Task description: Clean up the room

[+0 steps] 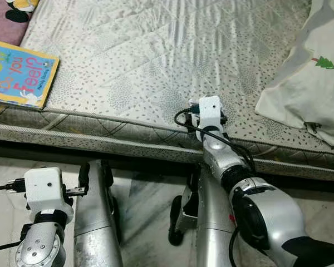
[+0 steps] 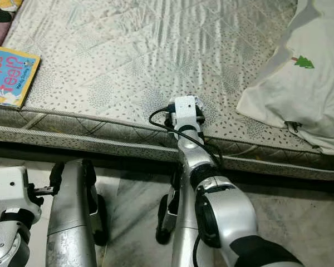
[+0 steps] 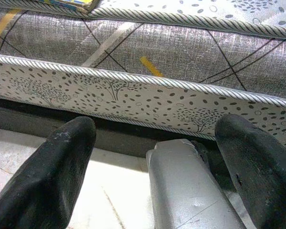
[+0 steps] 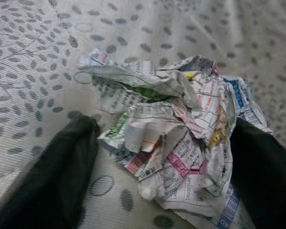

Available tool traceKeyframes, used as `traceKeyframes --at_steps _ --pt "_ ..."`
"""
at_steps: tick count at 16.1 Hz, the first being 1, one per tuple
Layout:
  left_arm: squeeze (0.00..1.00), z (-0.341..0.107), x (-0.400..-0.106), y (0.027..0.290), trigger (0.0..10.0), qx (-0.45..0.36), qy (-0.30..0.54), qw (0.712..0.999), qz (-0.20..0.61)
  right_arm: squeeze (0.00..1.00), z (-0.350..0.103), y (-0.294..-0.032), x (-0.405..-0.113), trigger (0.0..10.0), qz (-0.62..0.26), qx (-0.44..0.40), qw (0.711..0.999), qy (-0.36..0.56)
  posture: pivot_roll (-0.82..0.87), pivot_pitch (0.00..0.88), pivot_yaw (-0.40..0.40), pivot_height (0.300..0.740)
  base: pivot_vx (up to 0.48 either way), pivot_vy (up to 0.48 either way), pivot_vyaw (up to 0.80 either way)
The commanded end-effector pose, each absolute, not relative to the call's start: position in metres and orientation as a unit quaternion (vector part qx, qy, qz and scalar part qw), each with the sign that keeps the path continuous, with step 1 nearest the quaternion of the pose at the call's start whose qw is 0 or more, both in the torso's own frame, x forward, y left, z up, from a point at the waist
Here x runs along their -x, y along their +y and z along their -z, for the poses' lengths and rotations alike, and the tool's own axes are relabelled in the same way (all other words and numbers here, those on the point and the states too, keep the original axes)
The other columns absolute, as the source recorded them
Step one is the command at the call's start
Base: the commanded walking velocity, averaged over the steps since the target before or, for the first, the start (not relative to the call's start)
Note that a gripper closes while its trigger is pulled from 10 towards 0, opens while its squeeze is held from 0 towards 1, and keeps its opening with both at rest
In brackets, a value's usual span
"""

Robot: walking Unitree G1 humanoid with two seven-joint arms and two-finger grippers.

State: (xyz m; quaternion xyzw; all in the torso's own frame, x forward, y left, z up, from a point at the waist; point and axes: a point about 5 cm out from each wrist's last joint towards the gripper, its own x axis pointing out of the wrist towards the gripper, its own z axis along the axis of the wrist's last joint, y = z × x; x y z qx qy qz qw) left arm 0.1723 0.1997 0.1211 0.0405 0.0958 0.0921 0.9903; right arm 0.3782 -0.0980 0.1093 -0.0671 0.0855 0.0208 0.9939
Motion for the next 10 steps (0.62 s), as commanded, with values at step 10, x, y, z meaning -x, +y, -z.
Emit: traceKeyframes --at_steps 10 --pt "0.00 -0.115 -0.192 0.196 10.0 -0.041 0.090 0.991 -0.085 0.00 -0.087 -0.111 -0.370 0.0 -0.024 0.012 0.990 0.139 0.24 0.259 -0.154 0.505 0.000 0.000 0.00"
